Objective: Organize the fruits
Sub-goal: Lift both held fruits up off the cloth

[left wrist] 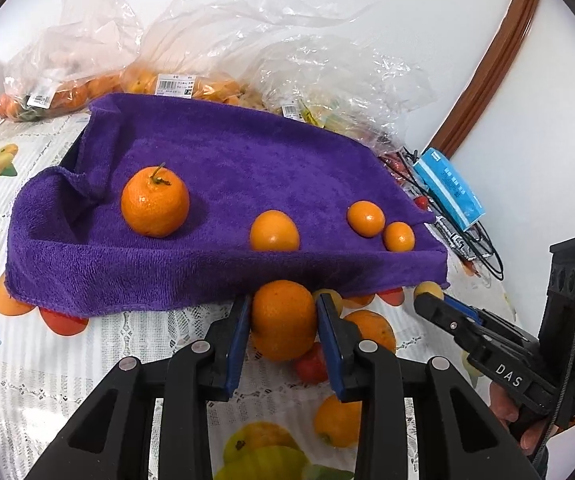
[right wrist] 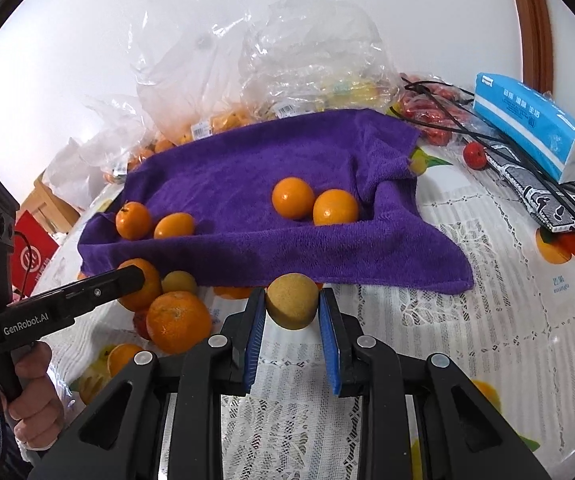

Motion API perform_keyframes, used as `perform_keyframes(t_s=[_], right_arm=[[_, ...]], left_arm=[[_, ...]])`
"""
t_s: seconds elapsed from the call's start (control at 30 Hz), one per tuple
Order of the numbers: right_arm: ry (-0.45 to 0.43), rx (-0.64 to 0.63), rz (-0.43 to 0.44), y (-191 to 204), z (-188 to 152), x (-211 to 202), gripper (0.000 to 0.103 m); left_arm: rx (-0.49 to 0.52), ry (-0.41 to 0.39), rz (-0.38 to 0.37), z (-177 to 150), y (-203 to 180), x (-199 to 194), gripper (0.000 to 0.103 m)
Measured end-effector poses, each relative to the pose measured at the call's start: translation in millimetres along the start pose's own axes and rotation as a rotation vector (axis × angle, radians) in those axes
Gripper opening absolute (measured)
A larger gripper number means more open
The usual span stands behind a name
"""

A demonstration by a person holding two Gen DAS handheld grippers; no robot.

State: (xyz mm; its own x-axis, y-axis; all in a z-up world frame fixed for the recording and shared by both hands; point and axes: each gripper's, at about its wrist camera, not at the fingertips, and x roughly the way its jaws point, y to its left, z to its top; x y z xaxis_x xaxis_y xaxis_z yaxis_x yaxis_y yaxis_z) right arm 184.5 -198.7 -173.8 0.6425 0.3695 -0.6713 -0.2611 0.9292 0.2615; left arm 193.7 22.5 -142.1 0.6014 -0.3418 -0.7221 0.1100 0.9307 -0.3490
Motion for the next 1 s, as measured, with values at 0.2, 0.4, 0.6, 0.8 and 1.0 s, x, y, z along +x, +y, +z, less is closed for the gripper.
perform_keyframes(t_s=[0.2, 0.4, 0.6, 0.8, 1.0], right_arm=[[0.007, 0.008, 0.003, -1.4, -0.3, 1.8, 0.027], [0.005, 0.008, 0.003, -1.0, -0.5, 1.6, 0.027], [-0.005, 0.006, 0.007, -1.3, -0.9, -0.5, 0.027], [-0.034, -0.014, 0.013, 2.1, -2.2, -6.6, 0.027], [-0.086, -0.04, -0.009, 9.2, -1.6, -16.0, 0.027]], left_arm=[[-0.016, 0.04, 0.006, 1.0, 3.3, 10.3, 0.032], [-0.025, -0.004, -0.009, 2.4, 5.1, 2.1, 0.031], [-0.034, -0.045, -0.056, 2.6, 6.9, -7.9, 0.031], [-0.009, -0.072, -0.066, 1.0, 3.0, -15.2, 0.031], [0.022, -0.097, -0.044, 3.7, 0.4, -23.8, 0.031]])
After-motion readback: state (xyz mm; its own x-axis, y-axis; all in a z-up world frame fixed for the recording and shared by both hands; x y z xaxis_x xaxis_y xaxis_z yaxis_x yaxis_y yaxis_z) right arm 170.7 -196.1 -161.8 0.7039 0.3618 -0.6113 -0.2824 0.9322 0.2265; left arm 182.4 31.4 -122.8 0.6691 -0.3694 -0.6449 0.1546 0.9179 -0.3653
